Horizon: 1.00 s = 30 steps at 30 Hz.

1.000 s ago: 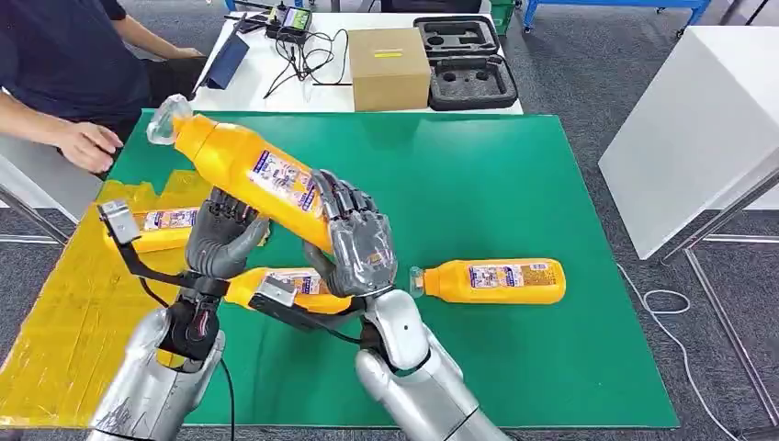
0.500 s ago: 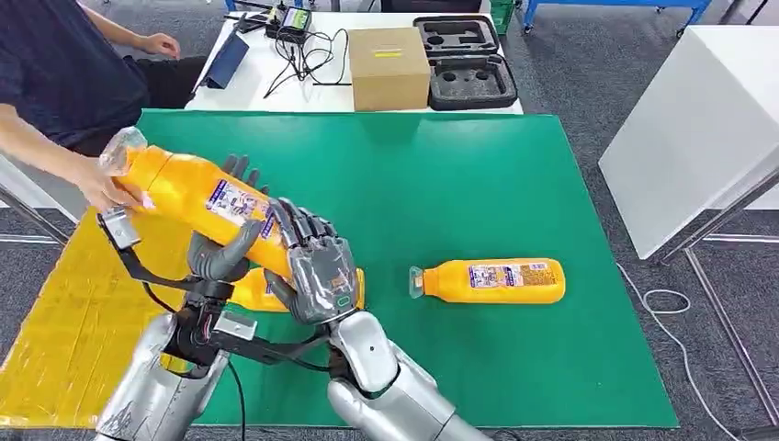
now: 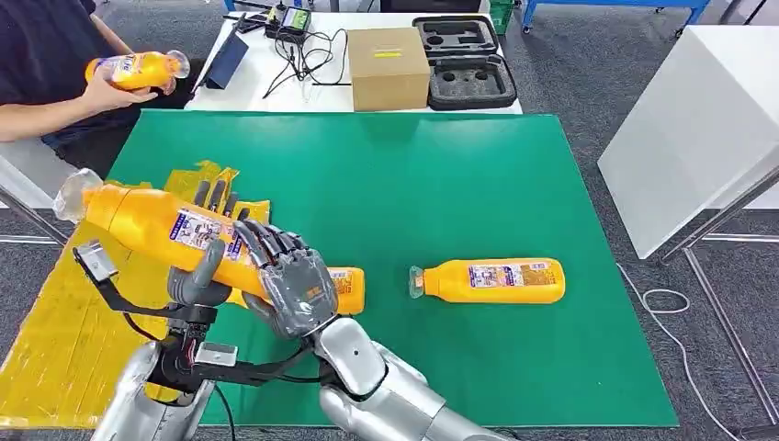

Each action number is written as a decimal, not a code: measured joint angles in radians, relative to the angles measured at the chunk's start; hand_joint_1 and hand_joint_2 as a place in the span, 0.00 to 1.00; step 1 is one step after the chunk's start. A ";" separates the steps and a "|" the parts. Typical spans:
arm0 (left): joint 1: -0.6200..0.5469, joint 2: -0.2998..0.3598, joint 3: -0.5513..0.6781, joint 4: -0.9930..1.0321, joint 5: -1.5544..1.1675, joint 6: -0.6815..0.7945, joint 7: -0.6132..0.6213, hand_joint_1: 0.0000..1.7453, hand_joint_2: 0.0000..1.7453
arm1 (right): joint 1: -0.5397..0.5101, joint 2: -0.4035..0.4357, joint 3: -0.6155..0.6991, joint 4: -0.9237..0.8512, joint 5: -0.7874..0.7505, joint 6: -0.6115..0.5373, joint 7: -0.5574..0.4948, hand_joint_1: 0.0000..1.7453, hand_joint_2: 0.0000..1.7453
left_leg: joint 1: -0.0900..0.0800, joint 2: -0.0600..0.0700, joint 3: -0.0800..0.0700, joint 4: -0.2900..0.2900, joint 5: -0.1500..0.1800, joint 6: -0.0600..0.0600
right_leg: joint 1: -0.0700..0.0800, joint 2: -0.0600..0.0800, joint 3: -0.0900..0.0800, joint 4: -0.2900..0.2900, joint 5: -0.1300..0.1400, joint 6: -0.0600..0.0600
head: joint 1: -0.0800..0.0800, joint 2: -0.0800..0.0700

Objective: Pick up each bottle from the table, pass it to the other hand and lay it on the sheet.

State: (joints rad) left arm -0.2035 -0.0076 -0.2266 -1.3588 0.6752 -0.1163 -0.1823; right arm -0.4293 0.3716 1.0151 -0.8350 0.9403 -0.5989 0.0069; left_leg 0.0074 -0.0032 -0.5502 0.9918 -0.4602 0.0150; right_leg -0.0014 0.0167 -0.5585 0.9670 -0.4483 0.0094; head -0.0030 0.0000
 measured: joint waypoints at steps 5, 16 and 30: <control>0.020 0.000 0.020 -0.014 -0.004 0.002 0.000 1.00 1.00 | -0.002 0.000 0.004 0.011 0.002 0.002 -0.008 1.00 1.00 | 0.000 0.000 0.000 0.000 0.000 0.000 | 0.000 0.000 0.000 0.000 0.000 0.000 | 0.000 0.000; 0.068 0.000 0.051 -0.054 -0.014 0.000 -0.010 1.00 1.00 | 0.009 0.003 0.005 0.018 0.037 0.005 -0.033 1.00 1.00 | 0.000 0.000 0.000 0.000 0.000 0.000 | 0.000 0.000 0.000 0.000 0.000 0.000 | 0.000 0.000; 0.126 0.007 0.087 -0.117 -0.026 -0.008 -0.022 1.00 1.00 | 0.129 -0.033 -0.059 -0.076 -0.053 0.057 -0.174 0.00 0.00 | 0.000 0.000 -0.001 0.000 0.000 0.000 | 0.000 0.000 -0.001 0.000 0.000 0.000 | 0.000 0.000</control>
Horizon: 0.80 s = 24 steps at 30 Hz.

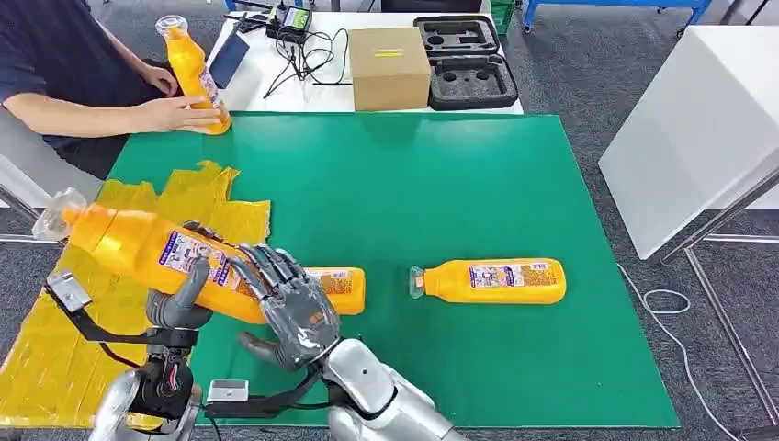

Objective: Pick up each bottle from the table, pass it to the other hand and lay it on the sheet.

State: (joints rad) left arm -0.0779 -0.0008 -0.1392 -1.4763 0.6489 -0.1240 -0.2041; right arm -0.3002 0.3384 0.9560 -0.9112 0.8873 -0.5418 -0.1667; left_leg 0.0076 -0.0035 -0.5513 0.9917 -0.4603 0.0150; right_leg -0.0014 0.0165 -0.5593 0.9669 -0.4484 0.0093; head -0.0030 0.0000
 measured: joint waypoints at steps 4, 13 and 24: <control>0.011 0.003 0.022 -0.033 -0.004 -0.009 -0.008 1.00 1.00 | 0.096 -0.053 -0.045 -0.164 -0.010 0.028 -0.028 0.00 0.00 | 0.000 -0.001 -0.001 0.000 0.000 0.000 | 0.000 -0.001 0.000 0.000 0.000 0.000 | 0.001 0.000; 0.012 0.016 0.098 -0.059 -0.295 0.089 -0.104 1.00 1.00 | 0.263 -0.139 -0.147 -0.542 0.016 0.026 -0.063 0.00 0.00 | 0.000 0.000 -0.001 0.000 0.000 0.000 | 0.000 -0.001 -0.002 0.000 0.000 0.000 | -0.002 0.000; -0.148 0.006 0.151 -0.024 -1.395 0.598 -0.122 1.00 1.00 | 0.396 -0.197 -0.227 -0.838 0.036 0.080 -0.060 0.00 0.00 | 0.000 -0.001 -0.001 0.000 0.002 0.001 | 0.000 -0.002 0.000 0.000 0.001 0.001 | 0.000 0.000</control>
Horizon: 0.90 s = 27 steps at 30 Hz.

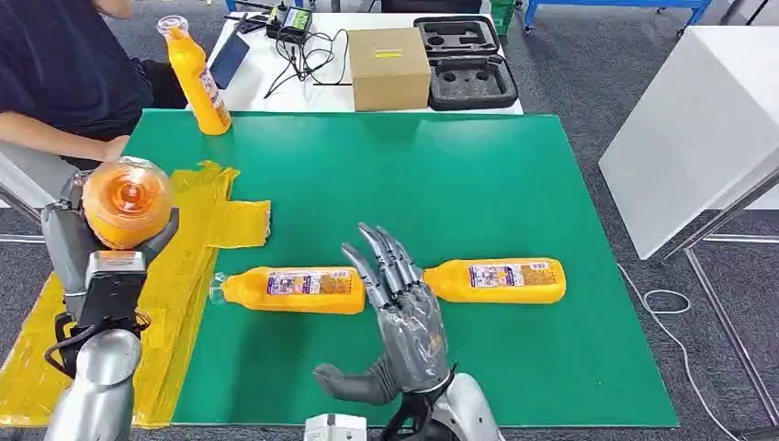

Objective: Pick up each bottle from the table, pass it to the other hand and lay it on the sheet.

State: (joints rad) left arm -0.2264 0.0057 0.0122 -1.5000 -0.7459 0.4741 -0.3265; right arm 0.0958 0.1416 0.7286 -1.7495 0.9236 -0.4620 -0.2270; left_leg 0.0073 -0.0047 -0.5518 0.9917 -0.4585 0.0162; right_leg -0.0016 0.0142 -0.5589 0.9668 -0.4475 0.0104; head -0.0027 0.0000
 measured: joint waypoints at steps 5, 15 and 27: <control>0.022 0.000 0.020 0.020 -0.220 0.103 -0.003 1.00 1.00 | 0.063 -0.013 -0.015 -0.087 0.002 0.010 0.000 0.00 0.00 | 0.000 0.000 -0.001 0.000 0.000 0.000 | 0.000 0.000 0.000 0.000 0.000 0.000 | 0.000 0.000; 0.068 0.006 0.026 0.071 -0.426 0.180 0.024 1.00 1.00 | 0.099 -0.026 -0.029 -0.146 0.000 0.014 -0.002 0.00 0.00 | 0.000 0.000 0.000 0.000 0.000 0.000 | 0.000 0.000 0.000 0.000 0.000 0.000 | 0.000 0.000; 0.172 -0.003 0.033 0.179 -0.711 0.221 -0.028 1.00 1.00 | 0.118 -0.053 -0.043 -0.162 -0.026 -0.026 -0.007 0.00 0.00 | 0.000 0.000 -0.001 0.000 0.000 0.000 | 0.000 0.000 0.000 0.000 0.000 0.000 | 0.000 0.000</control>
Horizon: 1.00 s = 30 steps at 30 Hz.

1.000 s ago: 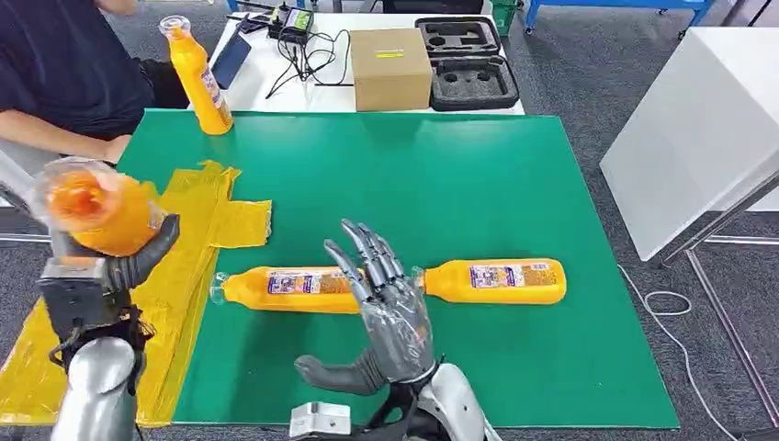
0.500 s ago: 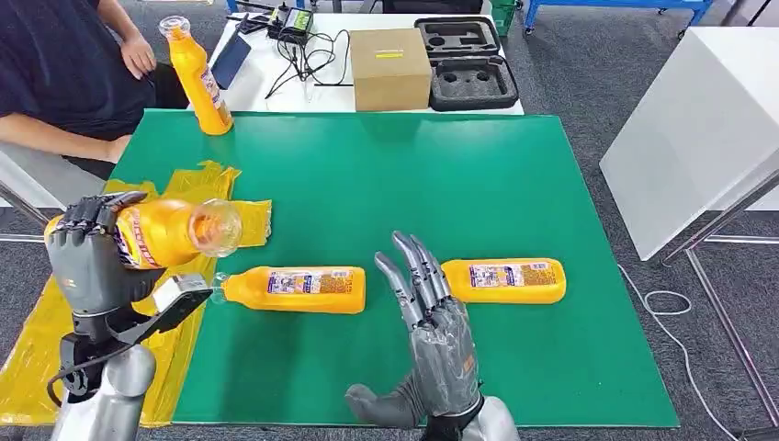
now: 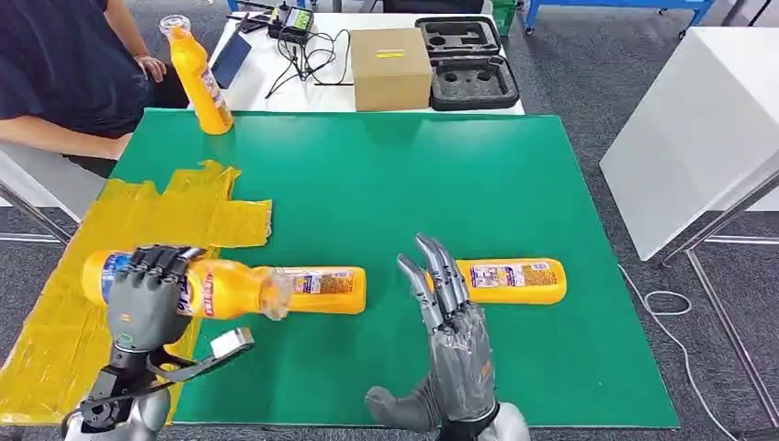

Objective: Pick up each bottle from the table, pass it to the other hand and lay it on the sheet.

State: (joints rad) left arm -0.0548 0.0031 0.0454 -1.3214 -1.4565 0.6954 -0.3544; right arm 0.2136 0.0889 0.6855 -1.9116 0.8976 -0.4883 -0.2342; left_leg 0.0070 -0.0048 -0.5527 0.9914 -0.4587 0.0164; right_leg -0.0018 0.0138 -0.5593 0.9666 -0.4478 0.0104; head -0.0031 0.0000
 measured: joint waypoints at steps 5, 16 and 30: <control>0.020 -0.013 0.002 0.006 -0.013 0.003 0.001 1.00 1.00 | 0.001 -0.008 -0.002 0.000 -0.004 -0.003 -0.001 0.00 0.00 | -0.001 0.000 0.000 0.000 0.000 0.000 | -0.001 0.000 0.000 0.000 0.000 0.000 | 0.000 0.000; 0.071 -0.013 0.033 0.026 -0.074 0.003 0.018 1.00 1.00 | 0.001 -0.011 -0.001 0.000 -0.008 0.008 -0.019 0.00 0.00 | 0.000 0.000 0.000 0.000 0.000 0.000 | -0.001 0.000 0.000 0.000 0.000 0.000 | 0.000 0.000; 0.040 0.064 -0.105 0.140 -0.113 0.003 0.335 0.99 1.00 | 0.000 -0.030 0.003 0.000 -0.009 0.005 -0.022 0.00 0.00 | -0.001 0.000 0.001 0.000 0.000 0.000 | -0.001 0.000 0.000 0.000 0.000 0.000 | 0.000 0.000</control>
State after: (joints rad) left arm -0.0146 0.0672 -0.0596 -1.1817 -1.5698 0.6985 -0.0193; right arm 0.2140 0.0591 0.6882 -1.9116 0.8888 -0.4833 -0.2564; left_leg 0.0056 -0.0053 -0.5520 0.9913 -0.4586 0.0165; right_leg -0.0032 0.0136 -0.5588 0.9665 -0.4477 0.0105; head -0.0031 0.0000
